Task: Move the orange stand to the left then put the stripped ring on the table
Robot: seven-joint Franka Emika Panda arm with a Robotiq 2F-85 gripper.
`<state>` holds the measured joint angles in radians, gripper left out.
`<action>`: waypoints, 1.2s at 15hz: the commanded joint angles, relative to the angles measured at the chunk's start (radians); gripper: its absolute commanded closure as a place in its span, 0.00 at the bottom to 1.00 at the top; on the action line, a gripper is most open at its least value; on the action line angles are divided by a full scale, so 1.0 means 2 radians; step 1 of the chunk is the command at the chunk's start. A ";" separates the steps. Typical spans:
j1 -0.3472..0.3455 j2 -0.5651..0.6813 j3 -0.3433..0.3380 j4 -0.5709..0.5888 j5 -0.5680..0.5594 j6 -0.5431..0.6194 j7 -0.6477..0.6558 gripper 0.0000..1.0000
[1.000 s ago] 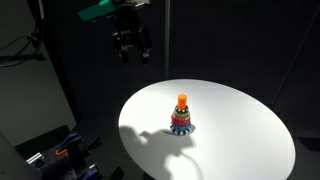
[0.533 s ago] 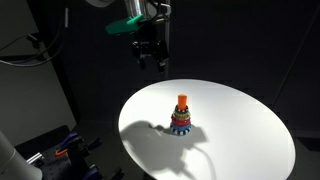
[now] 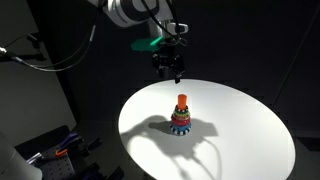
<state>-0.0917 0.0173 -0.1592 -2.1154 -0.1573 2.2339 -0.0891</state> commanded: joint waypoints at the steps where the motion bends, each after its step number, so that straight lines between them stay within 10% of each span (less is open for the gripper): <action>1: -0.006 0.041 0.006 0.043 0.002 -0.003 0.027 0.00; 18: -0.006 0.079 0.006 0.041 0.001 0.055 0.034 0.00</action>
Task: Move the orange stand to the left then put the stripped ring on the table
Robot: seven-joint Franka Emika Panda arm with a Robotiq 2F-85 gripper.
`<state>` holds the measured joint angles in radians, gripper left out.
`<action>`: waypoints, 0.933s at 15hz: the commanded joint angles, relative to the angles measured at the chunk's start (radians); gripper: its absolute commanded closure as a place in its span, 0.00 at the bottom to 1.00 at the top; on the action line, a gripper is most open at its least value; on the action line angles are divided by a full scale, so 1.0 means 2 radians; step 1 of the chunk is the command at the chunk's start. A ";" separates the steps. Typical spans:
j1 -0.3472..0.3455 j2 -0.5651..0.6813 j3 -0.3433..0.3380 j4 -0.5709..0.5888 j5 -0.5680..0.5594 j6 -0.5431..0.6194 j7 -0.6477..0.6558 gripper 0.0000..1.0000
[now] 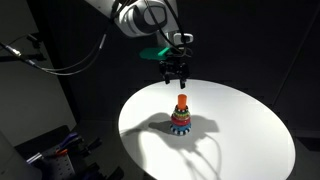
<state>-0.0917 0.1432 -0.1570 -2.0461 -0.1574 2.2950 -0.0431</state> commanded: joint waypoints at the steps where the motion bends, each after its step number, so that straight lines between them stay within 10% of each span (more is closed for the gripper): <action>1: -0.006 0.023 0.004 0.007 0.001 0.032 0.012 0.00; 11: -0.013 0.081 0.001 0.020 0.005 0.097 0.018 0.00; 14: -0.014 0.087 -0.001 0.022 0.003 0.098 0.017 0.34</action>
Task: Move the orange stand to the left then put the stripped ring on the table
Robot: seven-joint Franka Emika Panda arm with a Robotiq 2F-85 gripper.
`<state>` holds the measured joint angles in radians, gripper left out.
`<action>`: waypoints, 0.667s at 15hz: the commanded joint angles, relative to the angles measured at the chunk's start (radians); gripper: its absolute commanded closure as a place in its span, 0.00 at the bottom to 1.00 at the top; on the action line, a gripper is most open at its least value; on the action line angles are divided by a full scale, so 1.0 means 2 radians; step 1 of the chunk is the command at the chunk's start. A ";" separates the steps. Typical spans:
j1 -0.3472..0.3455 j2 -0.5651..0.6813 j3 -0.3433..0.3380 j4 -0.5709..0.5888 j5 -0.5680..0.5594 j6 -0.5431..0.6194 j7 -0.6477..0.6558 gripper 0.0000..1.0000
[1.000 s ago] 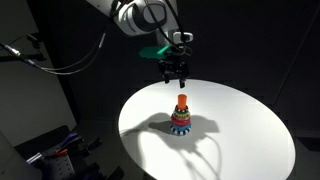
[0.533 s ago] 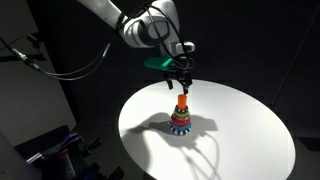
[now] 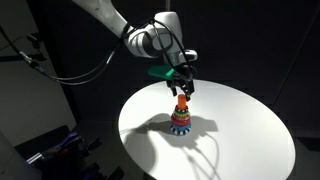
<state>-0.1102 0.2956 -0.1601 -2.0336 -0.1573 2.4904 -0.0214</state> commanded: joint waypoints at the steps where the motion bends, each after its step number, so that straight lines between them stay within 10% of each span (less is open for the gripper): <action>1: -0.005 0.012 0.000 0.016 0.002 -0.001 0.005 0.44; 6: -0.006 0.003 0.001 0.011 0.002 -0.009 -0.004 0.80; 10: -0.007 -0.014 0.003 0.000 0.004 -0.013 -0.012 0.80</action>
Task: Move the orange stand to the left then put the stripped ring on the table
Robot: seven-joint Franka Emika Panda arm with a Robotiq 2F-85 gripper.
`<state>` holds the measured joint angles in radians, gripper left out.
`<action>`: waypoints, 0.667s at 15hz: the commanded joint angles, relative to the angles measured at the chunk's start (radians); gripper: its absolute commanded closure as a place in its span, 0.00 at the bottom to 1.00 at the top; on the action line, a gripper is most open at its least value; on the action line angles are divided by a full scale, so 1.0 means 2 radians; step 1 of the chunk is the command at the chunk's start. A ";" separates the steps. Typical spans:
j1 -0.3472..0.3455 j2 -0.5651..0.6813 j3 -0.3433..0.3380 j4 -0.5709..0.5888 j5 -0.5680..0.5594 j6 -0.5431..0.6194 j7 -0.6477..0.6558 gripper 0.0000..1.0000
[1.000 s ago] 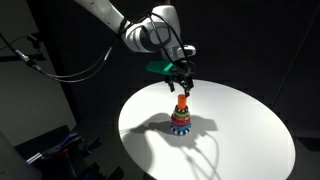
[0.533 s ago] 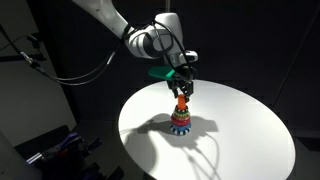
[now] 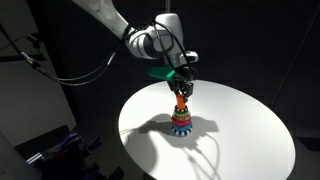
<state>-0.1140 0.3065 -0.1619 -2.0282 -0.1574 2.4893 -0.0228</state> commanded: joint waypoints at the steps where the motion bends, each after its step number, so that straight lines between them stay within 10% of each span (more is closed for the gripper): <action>1: -0.005 -0.024 0.004 -0.006 0.004 -0.012 -0.013 0.80; 10: -0.007 -0.071 0.020 -0.048 0.041 -0.012 -0.049 0.80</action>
<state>-0.1140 0.2250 -0.1433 -2.0798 -0.1103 2.4850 -0.0709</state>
